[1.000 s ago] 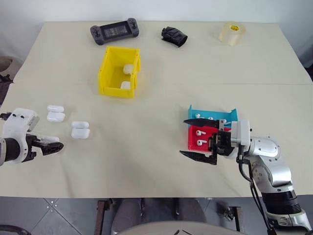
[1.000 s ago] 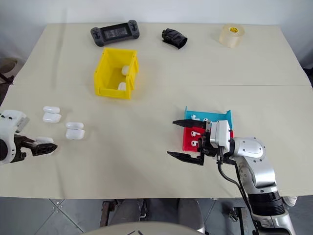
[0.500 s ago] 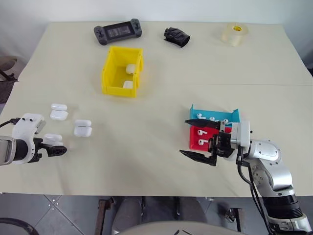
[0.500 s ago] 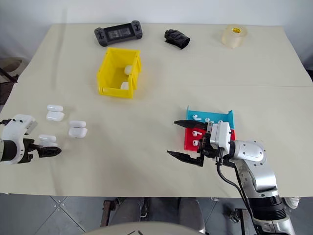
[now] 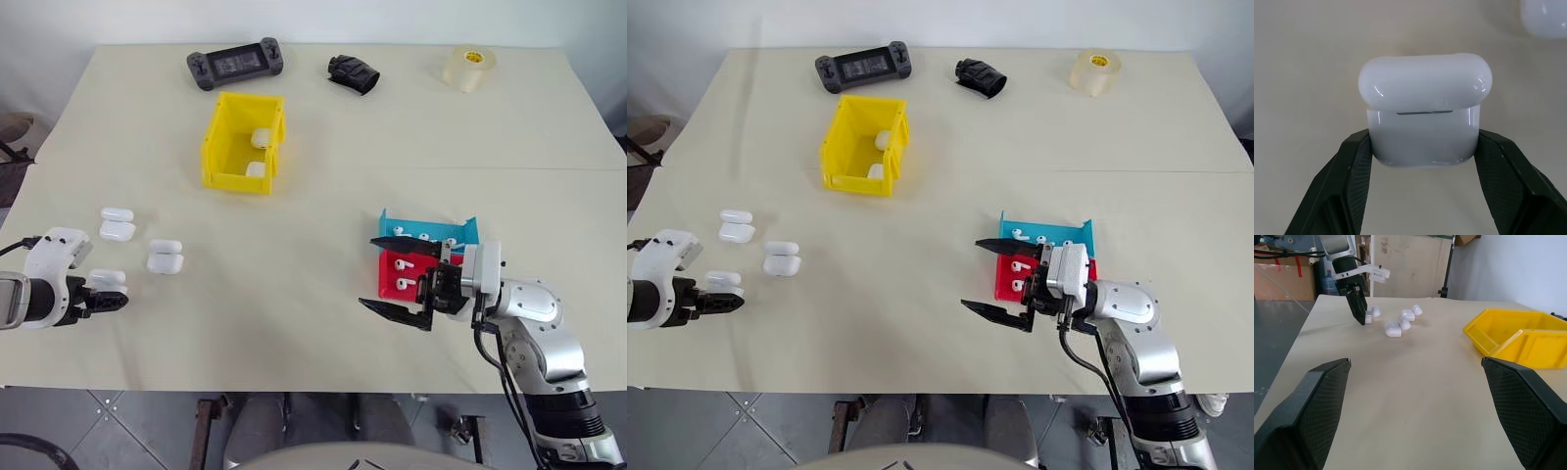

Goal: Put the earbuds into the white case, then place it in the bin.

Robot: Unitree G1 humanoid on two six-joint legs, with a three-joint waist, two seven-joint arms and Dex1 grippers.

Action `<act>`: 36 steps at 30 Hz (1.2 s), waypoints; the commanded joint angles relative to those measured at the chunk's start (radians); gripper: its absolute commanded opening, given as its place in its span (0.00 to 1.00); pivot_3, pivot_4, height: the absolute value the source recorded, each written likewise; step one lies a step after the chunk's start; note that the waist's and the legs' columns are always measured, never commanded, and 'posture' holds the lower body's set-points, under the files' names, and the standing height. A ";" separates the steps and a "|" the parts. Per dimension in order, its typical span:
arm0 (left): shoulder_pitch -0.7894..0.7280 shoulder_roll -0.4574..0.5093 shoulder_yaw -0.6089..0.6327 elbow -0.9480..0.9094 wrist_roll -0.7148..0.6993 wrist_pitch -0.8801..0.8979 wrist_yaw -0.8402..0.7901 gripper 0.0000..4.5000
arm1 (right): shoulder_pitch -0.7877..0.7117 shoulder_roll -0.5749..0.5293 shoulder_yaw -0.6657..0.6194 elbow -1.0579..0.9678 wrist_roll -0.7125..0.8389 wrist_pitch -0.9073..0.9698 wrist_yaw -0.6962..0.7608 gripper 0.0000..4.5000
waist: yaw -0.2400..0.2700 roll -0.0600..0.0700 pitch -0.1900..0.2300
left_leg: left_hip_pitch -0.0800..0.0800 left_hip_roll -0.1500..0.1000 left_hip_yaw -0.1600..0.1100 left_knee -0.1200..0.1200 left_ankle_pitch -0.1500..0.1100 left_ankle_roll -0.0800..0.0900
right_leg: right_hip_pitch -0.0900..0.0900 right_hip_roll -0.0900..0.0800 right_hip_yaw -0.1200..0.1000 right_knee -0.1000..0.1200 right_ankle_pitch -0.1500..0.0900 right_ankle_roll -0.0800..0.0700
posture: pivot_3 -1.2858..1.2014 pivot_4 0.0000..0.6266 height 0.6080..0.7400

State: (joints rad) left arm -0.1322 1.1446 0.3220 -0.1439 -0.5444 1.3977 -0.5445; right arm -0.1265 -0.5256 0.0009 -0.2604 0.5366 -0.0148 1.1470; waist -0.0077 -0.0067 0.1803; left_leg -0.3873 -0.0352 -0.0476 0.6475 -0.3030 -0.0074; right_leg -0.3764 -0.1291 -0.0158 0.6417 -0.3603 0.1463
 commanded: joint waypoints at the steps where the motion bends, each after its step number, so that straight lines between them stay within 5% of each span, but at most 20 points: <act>1: 0.061 -0.028 0.184 -0.062 -0.040 -0.163 -0.134 0.61 | 0.005 0.000 -0.017 -0.003 0.005 -0.021 -0.001 1.00 | 0.002 0.000 0.000 | 0.000 0.000 0.000 0.000 0.000 0.000 | 0.000 -0.001 0.000 0.000 0.000 0.000 | 0.52 0.24 1.00; 8: 0.319 -0.172 0.432 -0.230 -0.142 -0.620 -0.605 0.61 | 0.026 -0.018 -0.029 -0.004 0.017 -0.013 0.008 1.00 | 0.003 0.000 0.000 | -0.001 0.003 0.002 -0.001 -0.001 0.000 | 0.003 -0.003 -0.003 -0.010 0.000 0.000 | 0.52 0.24 1.00; 16: 0.128 -0.394 0.133 -0.313 -0.078 -0.955 -0.565 0.61 | 0.065 -0.116 -0.140 -0.019 0.022 0.003 -0.013 1.00 | 0.027 0.001 0.000 | 0.002 0.001 0.000 0.003 0.000 0.001 | 0.013 -0.001 -0.006 -0.015 0.000 0.000 | 0.52 0.24 1.00; 20: 0.047 -0.543 -0.154 -0.271 0.011 -1.156 -0.635 0.61 | 0.202 -0.201 -0.275 -0.066 0.045 0.022 0.000 1.00 | 0.035 0.003 -0.001 | 0.002 -0.001 -0.001 0.003 -0.001 0.003 | 0.013 -0.001 -0.008 -0.015 0.001 0.002 | 0.52 0.24 1.00; 32: -0.156 -0.920 -0.479 0.188 0.206 -1.709 -0.695 0.61 | 0.579 -0.263 -0.696 -0.040 0.046 0.025 0.040 1.00 | 0.040 0.002 -0.001 | 0.003 -0.002 0.003 0.010 -0.002 0.009 | 0.020 0.000 -0.009 -0.020 0.004 0.008 | 0.52 0.24 1.00; 36: -0.182 -0.956 -0.535 0.232 0.219 -1.750 -0.701 0.61 | 0.638 -0.292 -0.780 -0.001 0.040 0.041 0.071 1.00 | 0.032 0.002 -0.001 | 0.002 -0.003 0.004 0.012 -0.003 0.011 | 0.021 -0.001 -0.007 -0.021 0.005 0.009 | 0.52 0.24 1.00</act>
State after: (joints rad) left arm -0.3049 0.1949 -0.1988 0.0949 -0.3192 -0.3276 -1.2407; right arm 0.5010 -0.7987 -0.7303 -0.2536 0.5711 0.0244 1.2033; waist 0.0243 -0.0043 0.1796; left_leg -0.3852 -0.0380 -0.0435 0.6588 -0.3060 0.0037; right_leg -0.3558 -0.1296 -0.0224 0.6204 -0.3551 0.1558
